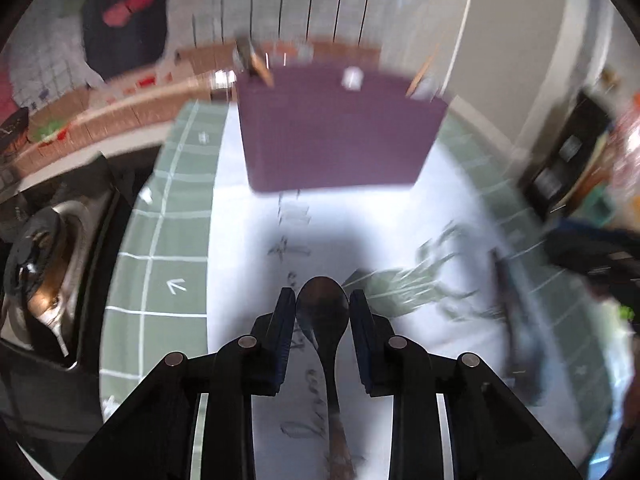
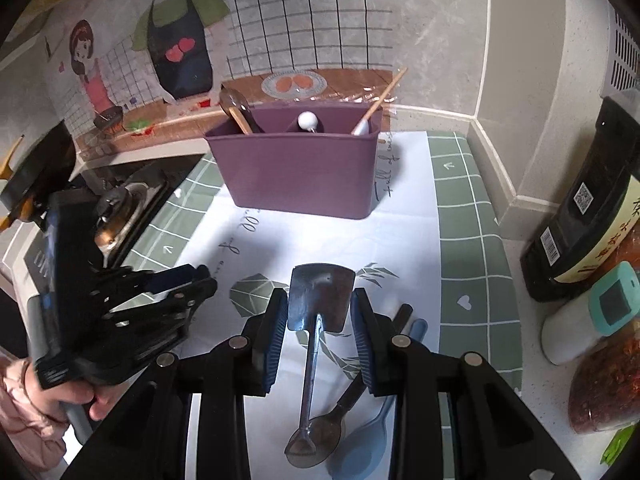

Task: Organize utensils

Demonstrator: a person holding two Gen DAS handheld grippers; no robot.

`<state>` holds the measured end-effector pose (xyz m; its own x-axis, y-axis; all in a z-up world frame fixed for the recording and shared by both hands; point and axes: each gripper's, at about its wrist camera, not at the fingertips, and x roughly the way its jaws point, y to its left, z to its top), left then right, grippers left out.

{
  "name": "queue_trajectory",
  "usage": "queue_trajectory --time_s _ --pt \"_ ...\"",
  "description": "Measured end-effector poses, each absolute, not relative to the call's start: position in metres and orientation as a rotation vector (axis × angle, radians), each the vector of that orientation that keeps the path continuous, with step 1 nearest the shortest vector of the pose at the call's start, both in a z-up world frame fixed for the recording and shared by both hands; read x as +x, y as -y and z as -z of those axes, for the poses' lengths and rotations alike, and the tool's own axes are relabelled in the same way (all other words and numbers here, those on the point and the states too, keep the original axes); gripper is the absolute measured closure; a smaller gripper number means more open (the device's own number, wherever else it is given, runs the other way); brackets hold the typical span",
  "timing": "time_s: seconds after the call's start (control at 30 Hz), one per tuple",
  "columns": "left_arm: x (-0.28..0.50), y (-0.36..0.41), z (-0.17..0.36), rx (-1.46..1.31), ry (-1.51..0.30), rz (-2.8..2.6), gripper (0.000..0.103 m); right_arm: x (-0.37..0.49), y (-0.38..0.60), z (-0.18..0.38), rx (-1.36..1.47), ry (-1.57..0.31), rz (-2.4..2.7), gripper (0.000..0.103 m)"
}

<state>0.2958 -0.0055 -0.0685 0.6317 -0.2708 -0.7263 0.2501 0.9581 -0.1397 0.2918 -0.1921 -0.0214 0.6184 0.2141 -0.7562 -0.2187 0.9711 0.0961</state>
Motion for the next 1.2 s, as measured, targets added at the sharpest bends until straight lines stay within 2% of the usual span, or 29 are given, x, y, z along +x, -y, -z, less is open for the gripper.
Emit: queue_trajectory --time_s 0.03,0.07,0.1,0.2,0.47,0.53,0.6,0.7,0.73,0.77,0.97,1.0,1.03,1.2 --pt "0.288 0.004 0.059 -0.038 -0.799 0.305 0.075 0.290 0.192 0.019 -0.003 -0.864 -0.253 0.074" --pt "0.277 0.001 0.046 -0.050 -0.748 0.313 0.075 0.288 0.193 0.016 0.000 -0.854 -0.260 0.097" --pt "0.269 -0.001 0.036 -0.055 -0.709 0.314 0.075 0.287 0.194 0.013 0.002 -0.851 -0.267 0.103" --pt "0.257 -0.006 0.016 -0.069 -0.635 0.314 0.075 0.283 0.194 0.007 -0.002 -0.833 -0.279 0.102" --pt "0.262 -0.009 0.008 -0.070 -0.640 0.309 0.075 0.285 0.201 0.013 0.011 -0.860 -0.304 0.102" --pt "0.262 -0.011 0.007 -0.070 -0.639 0.303 0.075 0.294 0.203 0.024 -0.029 -0.917 -0.308 0.100" --pt "0.261 -0.013 0.009 -0.074 -0.638 0.301 0.075 0.305 0.202 0.039 -0.068 -0.965 -0.285 0.094" --pt "0.260 -0.017 0.011 -0.082 -0.643 0.297 0.075 0.333 0.201 0.062 -0.033 -1.027 -0.251 0.069" --pt "0.259 -0.019 0.011 -0.083 -0.645 0.295 0.075 0.344 0.200 0.070 -0.003 -1.049 -0.238 0.056" --pt "0.259 -0.020 0.011 -0.087 -0.648 0.291 0.075 0.353 0.200 0.077 0.018 -1.064 -0.221 0.052" --pt "0.258 -0.028 0.010 -0.089 -0.653 0.280 0.075 0.392 0.186 0.102 0.060 -1.092 -0.091 0.052" --pt "0.258 -0.029 0.010 -0.092 -0.651 0.275 0.075 0.393 0.183 0.102 0.043 -1.082 -0.078 0.055" --pt "0.258 -0.030 0.010 -0.094 -0.651 0.274 0.075 0.392 0.178 0.103 0.002 -1.081 -0.064 0.072" --pt "0.258 -0.034 0.008 -0.105 -0.644 0.264 0.075 0.372 0.176 0.089 -0.070 -0.997 -0.105 0.074"
